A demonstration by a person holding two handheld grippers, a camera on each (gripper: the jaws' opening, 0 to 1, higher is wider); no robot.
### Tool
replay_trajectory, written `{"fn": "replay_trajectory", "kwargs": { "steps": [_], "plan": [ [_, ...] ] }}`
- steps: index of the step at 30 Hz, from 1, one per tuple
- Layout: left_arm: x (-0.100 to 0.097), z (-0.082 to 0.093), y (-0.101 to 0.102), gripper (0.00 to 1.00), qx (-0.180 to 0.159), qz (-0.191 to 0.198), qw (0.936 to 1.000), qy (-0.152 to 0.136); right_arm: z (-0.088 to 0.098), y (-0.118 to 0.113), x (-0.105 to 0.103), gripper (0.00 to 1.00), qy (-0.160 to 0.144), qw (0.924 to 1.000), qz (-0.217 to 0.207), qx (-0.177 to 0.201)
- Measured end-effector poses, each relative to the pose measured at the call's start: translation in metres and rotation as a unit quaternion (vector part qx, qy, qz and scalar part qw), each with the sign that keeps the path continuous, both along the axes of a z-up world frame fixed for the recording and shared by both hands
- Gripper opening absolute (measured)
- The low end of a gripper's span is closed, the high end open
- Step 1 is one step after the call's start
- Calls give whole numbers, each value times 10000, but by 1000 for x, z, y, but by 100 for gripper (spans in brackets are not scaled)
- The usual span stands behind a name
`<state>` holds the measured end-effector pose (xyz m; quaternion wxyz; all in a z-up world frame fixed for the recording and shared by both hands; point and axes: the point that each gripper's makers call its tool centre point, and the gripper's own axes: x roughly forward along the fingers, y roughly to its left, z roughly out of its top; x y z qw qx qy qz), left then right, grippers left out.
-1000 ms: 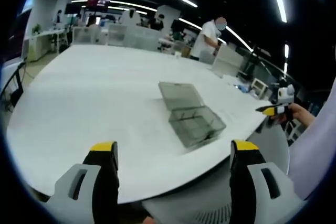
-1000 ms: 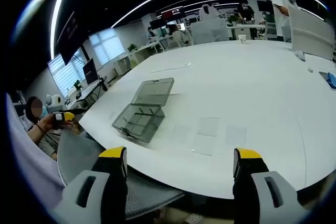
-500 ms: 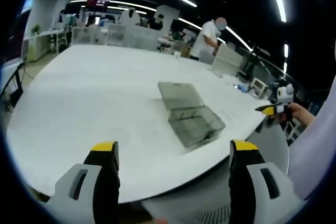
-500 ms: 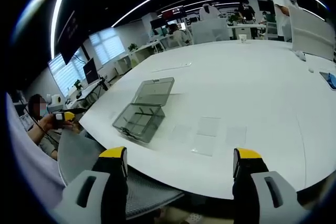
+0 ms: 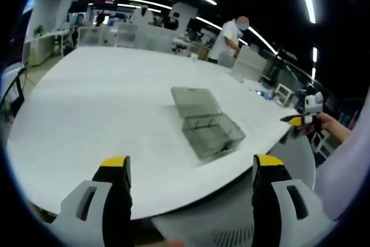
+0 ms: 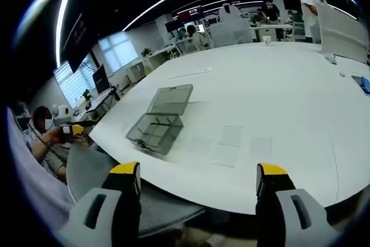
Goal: Insert the divider into the dual guide fixture by aligning both edges with the guide slots and pushing it downward to the bottom, including one-sided entry, uneven engagement, binding, and posture correction.
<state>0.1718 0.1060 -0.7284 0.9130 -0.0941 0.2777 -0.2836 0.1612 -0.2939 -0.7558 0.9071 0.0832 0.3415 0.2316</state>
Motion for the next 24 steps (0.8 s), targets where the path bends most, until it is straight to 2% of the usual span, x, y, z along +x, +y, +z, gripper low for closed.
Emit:
{"fn": "replay_trajectory", "kwargs": {
  "steps": [8, 16, 24],
  "plan": [
    [-10, 7, -8, 84, 18, -168, 9998, -62, 12, 3, -10, 80, -60, 10000, 35, -62],
    [-18, 9, -1, 84, -21, -199, 9998, -86, 15, 7, -12, 80, -107, 9999, 17, -105],
    [-21, 14, 6, 83, -44, -287, 9994, -176, 31, 15, -10, 80, -311, 9994, 8, -177]
  ]
}}
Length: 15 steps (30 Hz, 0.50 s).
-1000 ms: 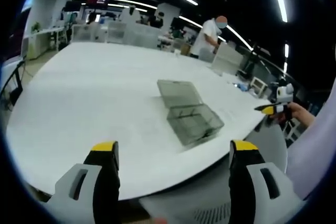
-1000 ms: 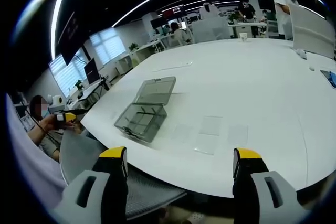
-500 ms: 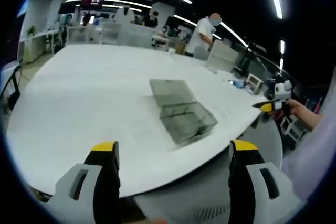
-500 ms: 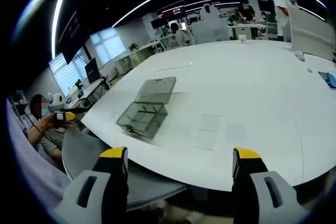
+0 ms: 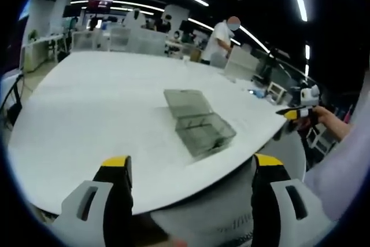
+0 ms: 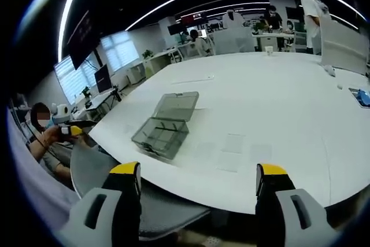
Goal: Insert the divider into the dual guide fixture by aligning both edges with the guide slots and pushing it downward to the bottom, including one-sided entry, uneven engagement, binding, and posture correction.
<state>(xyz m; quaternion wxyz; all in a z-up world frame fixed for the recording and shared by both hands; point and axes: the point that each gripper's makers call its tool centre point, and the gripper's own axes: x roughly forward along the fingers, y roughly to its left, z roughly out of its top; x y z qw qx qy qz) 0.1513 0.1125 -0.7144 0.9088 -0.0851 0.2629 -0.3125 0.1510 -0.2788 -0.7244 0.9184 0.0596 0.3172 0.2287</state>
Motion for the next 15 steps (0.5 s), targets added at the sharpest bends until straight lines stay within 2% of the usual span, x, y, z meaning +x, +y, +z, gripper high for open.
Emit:
{"fn": "replay_trajectory", "kwargs": {
  "steps": [8, 15],
  "plan": [
    [-3, 2, 2, 81, -24, -102, 9999, 8, 2, 4, -3, 80, -70, 9999, -124, -78],
    [0, 0, -4, 79, -31, -314, 9995, -13, 9, 5, -2, 80, -152, 9996, -224, -80]
  ]
}}
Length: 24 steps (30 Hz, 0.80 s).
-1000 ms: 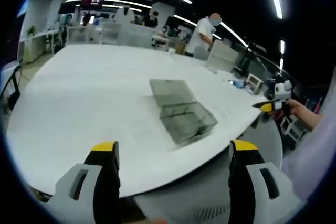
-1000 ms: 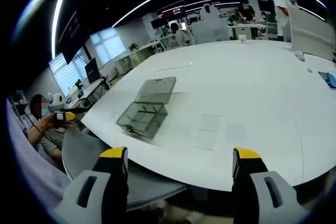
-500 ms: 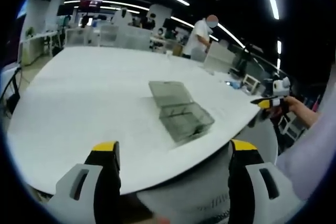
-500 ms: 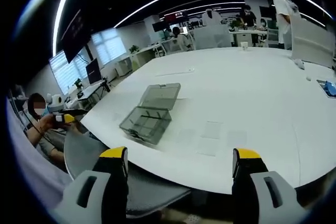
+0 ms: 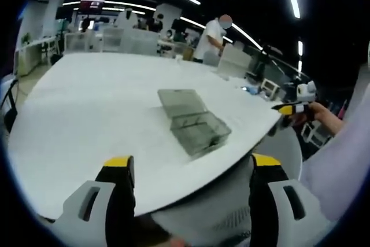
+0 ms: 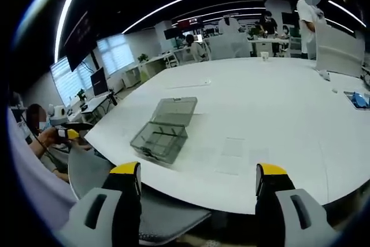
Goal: Insert the divider into the dual guide fixture by aligning both edges with the guide slots and pushing it downward to the bottom, including one-sided entry, uneven engagement, binding, and posture correction.
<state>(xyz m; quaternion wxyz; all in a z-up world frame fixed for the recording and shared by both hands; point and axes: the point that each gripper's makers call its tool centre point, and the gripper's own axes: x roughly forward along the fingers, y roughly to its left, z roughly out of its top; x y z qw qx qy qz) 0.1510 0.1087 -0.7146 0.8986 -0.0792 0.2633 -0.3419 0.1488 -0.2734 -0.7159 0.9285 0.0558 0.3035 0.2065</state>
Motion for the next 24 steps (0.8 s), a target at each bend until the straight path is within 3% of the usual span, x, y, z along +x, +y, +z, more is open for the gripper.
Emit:
{"fn": "replay_trajectory", "kwargs": {
  "steps": [10, 17, 24],
  "plan": [
    [5, -2, -14, 76, -209, -142, 9997, 17, 4, 2, 9, 79, 56, 9998, 59, -166],
    [12, 0, -20, 76, -649, -90, 9978, 27, 8, 8, 20, 79, 92, 9996, 162, -228],
    [11, -12, -33, 78, -723, -190, 9971, 167, 11, 7, 28, 78, 204, 9989, 159, -382]
  ]
}}
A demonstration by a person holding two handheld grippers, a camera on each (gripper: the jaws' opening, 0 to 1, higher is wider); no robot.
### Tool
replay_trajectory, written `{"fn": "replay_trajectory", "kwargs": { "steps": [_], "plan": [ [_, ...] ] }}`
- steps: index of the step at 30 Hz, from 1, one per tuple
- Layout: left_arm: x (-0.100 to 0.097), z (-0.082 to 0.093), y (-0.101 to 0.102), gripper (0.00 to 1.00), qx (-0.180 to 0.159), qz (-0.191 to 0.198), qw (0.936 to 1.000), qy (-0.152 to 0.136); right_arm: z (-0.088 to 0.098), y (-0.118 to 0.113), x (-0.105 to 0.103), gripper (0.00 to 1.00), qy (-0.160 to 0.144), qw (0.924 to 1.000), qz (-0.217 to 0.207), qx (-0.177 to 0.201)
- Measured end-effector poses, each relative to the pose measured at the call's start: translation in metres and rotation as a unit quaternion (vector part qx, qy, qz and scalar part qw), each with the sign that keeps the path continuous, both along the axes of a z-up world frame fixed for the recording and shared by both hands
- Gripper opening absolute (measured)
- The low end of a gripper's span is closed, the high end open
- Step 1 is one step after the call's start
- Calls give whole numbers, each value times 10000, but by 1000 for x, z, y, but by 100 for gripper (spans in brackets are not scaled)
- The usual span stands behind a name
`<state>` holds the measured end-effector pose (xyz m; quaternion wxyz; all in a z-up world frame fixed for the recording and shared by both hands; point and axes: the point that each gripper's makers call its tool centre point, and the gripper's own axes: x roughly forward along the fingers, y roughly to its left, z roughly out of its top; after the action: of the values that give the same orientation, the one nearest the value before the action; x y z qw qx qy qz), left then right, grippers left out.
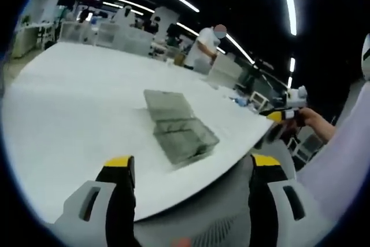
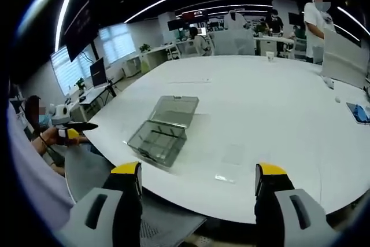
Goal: Insert the divider into the dual guide fixture by aligning both edges with the guide slots and pushing it downward to the bottom, including one-sided entry, uneven engagement, binding, and posture correction.
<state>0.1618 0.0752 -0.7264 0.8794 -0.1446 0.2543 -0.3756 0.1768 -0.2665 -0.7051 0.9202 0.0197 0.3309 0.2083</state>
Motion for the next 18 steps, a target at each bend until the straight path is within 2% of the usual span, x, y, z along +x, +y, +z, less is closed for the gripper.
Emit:
{"fn": "replay_trajectory", "kwargs": {
  "steps": [6, 18],
  "plan": [
    [-3, 2, -7, 80, 86, -219, 9997, -28, 2, -1, 10, 77, 59, 9999, -126, 34],
    [-4, 2, -10, 80, 17, -33, 10000, -1, -3, 1, 29, 70, 252, 9990, -368, 105]
  ]
}}
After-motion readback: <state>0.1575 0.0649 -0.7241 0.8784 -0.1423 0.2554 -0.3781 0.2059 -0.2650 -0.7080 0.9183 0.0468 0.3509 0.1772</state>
